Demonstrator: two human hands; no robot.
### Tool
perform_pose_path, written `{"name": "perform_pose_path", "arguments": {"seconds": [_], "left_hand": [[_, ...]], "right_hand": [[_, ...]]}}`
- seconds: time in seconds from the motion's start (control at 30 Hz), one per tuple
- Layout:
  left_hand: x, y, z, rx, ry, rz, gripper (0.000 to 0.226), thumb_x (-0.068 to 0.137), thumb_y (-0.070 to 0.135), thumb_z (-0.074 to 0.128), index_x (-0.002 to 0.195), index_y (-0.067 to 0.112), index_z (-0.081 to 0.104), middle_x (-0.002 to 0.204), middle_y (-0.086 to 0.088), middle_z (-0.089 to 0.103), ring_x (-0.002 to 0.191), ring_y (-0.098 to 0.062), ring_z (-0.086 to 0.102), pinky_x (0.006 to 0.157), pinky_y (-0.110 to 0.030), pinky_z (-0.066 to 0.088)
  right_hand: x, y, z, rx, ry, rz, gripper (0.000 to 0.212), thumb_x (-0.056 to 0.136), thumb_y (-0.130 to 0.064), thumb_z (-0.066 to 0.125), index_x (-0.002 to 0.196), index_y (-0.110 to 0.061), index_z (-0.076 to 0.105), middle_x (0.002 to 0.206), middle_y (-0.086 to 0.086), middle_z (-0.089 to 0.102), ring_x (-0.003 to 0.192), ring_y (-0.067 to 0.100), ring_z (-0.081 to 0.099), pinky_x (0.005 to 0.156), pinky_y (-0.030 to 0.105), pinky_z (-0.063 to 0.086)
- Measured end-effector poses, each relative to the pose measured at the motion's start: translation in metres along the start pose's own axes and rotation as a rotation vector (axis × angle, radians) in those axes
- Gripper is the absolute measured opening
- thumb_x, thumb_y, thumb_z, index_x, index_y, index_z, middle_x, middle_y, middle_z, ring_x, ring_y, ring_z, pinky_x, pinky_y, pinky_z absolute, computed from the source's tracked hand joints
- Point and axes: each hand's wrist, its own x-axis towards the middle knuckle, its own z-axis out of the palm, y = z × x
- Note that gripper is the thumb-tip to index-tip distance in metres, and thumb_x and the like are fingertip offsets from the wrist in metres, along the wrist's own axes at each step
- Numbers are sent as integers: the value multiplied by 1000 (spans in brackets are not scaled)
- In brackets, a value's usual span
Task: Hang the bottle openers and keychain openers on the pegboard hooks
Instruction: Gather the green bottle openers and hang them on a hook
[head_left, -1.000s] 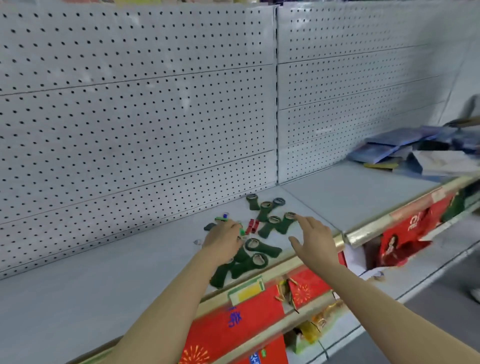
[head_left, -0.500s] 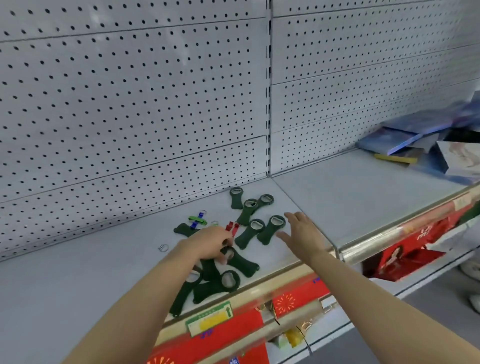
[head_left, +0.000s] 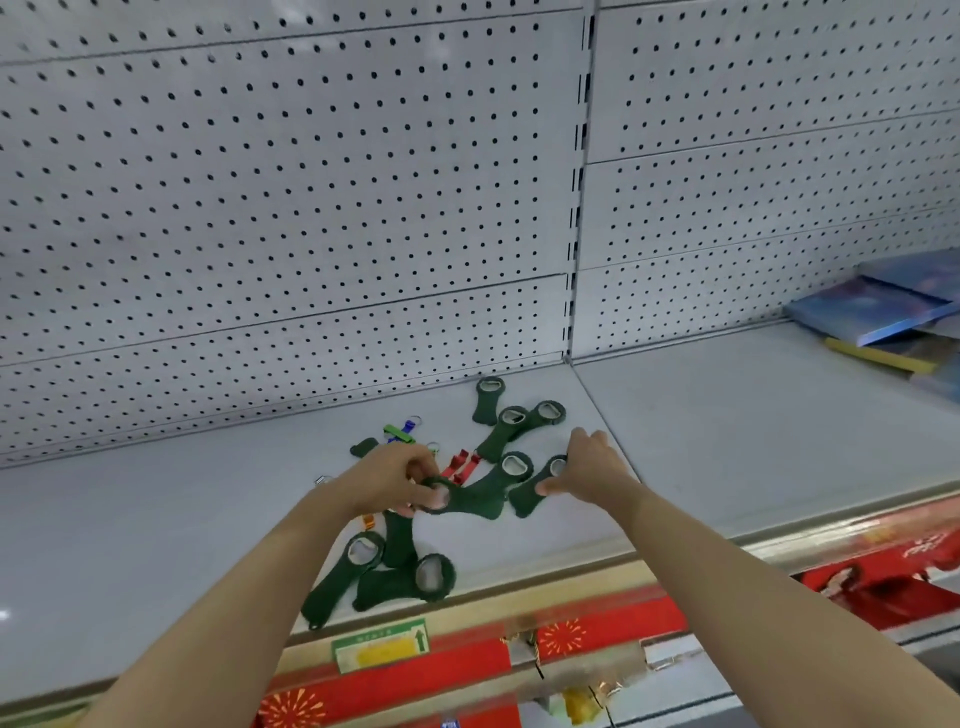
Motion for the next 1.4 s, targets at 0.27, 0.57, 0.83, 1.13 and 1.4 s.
{"name": "perform_pose_path", "arguments": {"seconds": [0.27, 0.57, 0.83, 1.13, 1.4], "left_hand": [[-11, -5, 8, -428, 314, -67, 17, 90, 16, 69, 106, 18, 64, 107, -5, 68, 92, -22, 71, 71, -26, 61], [-54, -10, -18, -757, 501, -15, 34, 81, -2, 76, 112, 8, 68, 104, -15, 70, 96, -28, 70, 71, -26, 61], [-136, -33, -66, -967, 643, 114, 28, 81, -5, 75, 106, 7, 71, 106, -15, 71, 92, -22, 71, 75, -27, 61], [-239, -63, -107, -922, 759, 143, 35, 80, -2, 77, 109, 18, 74, 108, -3, 75, 101, -17, 70, 87, -25, 57], [-323, -91, -127, -884, 996, 123, 30, 84, 1, 74, 111, 14, 73, 104, -1, 76, 94, -8, 70, 84, -20, 56]], "right_hand": [[-17, 13, 0, 576, 122, -117, 45, 71, -8, 83, 101, -13, 51, 93, 9, 63, 69, 25, 70, 57, 36, 61], [-68, -36, -3, 765, 285, -306, 46, 80, 1, 70, 115, -28, 63, 86, -2, 66, 76, 12, 62, 66, 15, 48], [-143, -127, 12, 1035, 305, -385, 30, 81, 1, 73, 103, -15, 61, 86, 11, 71, 78, 22, 71, 57, 31, 58], [-213, -232, 29, 1214, 154, -602, 29, 80, 3, 74, 105, -11, 65, 91, 15, 70, 77, 19, 71, 60, 21, 57], [-265, -303, 56, 1258, 40, -764, 31, 82, 7, 69, 109, -7, 66, 89, 21, 68, 78, 23, 70, 68, 30, 61]]}}
